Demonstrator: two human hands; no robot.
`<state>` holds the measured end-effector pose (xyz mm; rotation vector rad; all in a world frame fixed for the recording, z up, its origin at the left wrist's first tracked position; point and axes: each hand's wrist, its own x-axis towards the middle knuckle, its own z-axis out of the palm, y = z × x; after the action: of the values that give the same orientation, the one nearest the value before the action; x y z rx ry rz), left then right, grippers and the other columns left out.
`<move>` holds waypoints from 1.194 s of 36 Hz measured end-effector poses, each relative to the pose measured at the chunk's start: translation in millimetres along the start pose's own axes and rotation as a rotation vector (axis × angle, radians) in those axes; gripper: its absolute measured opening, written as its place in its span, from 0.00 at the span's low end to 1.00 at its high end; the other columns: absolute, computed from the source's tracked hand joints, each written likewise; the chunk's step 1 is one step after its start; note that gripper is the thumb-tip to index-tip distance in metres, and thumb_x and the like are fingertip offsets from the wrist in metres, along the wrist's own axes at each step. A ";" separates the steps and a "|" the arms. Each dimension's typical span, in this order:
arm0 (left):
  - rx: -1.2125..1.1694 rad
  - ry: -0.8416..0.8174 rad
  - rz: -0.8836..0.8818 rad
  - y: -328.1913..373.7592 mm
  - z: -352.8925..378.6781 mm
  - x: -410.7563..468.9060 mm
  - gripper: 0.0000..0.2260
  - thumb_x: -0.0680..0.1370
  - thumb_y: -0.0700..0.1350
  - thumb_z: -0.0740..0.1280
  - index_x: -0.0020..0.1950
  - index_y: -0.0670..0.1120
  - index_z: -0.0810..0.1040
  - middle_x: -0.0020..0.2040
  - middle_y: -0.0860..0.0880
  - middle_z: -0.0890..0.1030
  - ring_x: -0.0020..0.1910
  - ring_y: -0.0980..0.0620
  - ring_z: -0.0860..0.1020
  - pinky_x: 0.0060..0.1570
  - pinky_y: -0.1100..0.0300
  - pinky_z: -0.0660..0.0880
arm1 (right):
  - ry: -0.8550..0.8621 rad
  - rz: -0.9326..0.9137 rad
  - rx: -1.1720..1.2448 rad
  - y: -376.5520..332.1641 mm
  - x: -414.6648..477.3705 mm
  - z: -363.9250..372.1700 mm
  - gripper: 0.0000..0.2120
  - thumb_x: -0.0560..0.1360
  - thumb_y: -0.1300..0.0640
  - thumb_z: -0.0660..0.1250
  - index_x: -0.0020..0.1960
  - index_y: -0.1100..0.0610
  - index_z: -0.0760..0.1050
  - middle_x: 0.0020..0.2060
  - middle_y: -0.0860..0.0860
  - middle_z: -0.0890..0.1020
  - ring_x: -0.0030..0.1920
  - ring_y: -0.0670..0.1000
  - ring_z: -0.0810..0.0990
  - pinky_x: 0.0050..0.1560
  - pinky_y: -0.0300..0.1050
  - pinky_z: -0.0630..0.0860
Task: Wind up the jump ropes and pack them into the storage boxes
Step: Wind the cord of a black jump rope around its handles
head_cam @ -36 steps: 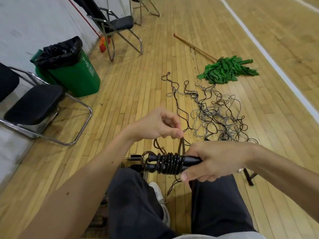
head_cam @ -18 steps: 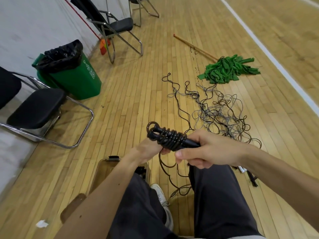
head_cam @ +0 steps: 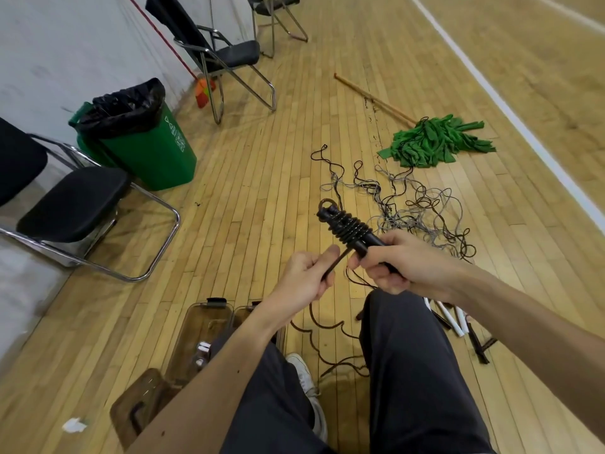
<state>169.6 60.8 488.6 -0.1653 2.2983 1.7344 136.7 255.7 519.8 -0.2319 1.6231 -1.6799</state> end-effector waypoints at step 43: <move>0.882 0.001 0.196 13.3 -8.9 -26.6 0.14 0.86 0.52 0.56 0.54 0.46 0.78 0.36 0.54 0.76 0.34 0.56 0.75 0.38 0.57 0.76 | 0.576 -0.081 -0.953 12.6 32.3 -11.8 0.08 0.83 0.53 0.64 0.47 0.54 0.74 0.38 0.52 0.82 0.36 0.52 0.81 0.37 0.49 0.78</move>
<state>190.7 54.3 510.4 0.2334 2.8988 0.6323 112.4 246.0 494.2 -0.2871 2.8040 -0.9270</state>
